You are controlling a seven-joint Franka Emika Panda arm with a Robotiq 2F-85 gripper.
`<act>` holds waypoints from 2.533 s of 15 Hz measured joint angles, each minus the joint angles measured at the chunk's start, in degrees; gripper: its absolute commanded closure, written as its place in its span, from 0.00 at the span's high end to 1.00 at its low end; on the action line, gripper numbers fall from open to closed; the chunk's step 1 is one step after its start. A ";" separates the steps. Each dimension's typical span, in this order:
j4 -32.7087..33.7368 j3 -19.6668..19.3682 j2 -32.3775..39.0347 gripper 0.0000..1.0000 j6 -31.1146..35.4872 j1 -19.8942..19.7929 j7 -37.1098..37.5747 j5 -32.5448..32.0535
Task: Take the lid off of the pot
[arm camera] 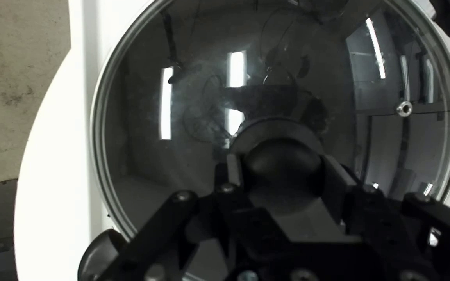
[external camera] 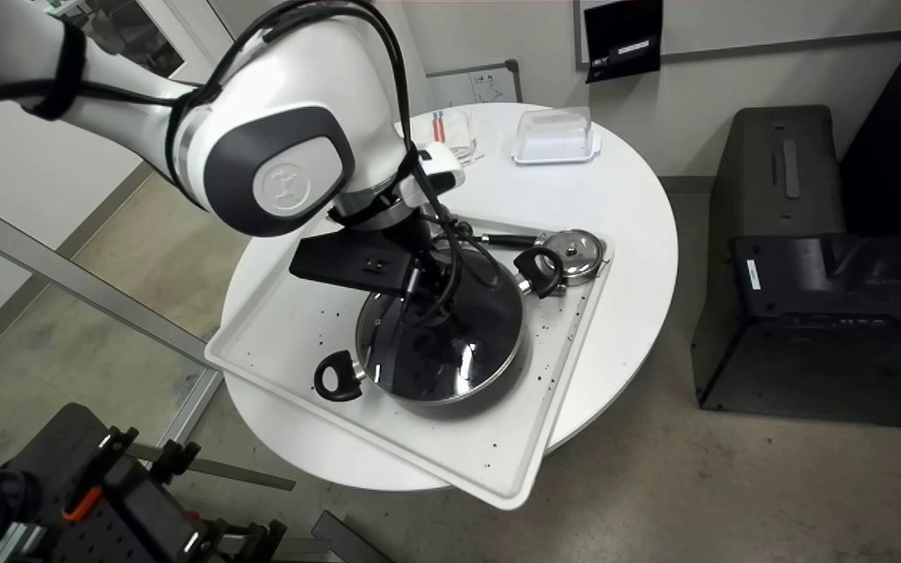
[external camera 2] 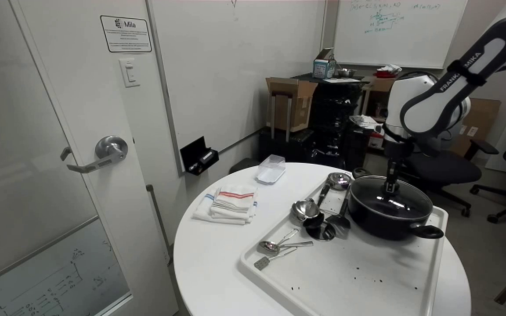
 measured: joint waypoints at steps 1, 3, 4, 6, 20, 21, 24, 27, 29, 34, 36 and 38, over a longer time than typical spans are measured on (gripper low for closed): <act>-0.05 0.12 -0.20 0.25 -0.01 0.00 0.00 0.00; -0.48 0.54 -1.14 0.25 -0.02 0.00 0.00 0.02; -0.79 0.84 -1.81 0.25 -0.03 0.01 0.00 0.03; -1.64 1.46 -3.48 0.25 -0.07 0.06 0.00 0.03; -7.96 2.78 -9.22 0.25 0.03 7.72 0.28 -3.55; -8.58 2.78 -9.35 0.25 0.12 8.94 0.56 -4.64; -10.61 2.71 -9.89 0.25 0.47 12.93 2.34 -8.80; -12.45 2.54 -10.16 0.25 1.51 16.94 4.96 -13.87; -13.40 2.41 -10.17 0.25 2.36 19.66 7.09 -17.37; -14.53 2.13 -9.77 0.25 3.32 25.35 12.02 -23.66; -14.55 2.07 -9.12 0.25 3.67 26.92 13.47 -25.27; -14.53 2.00 -8.01 0.25 4.42 28.08 14.39 -26.43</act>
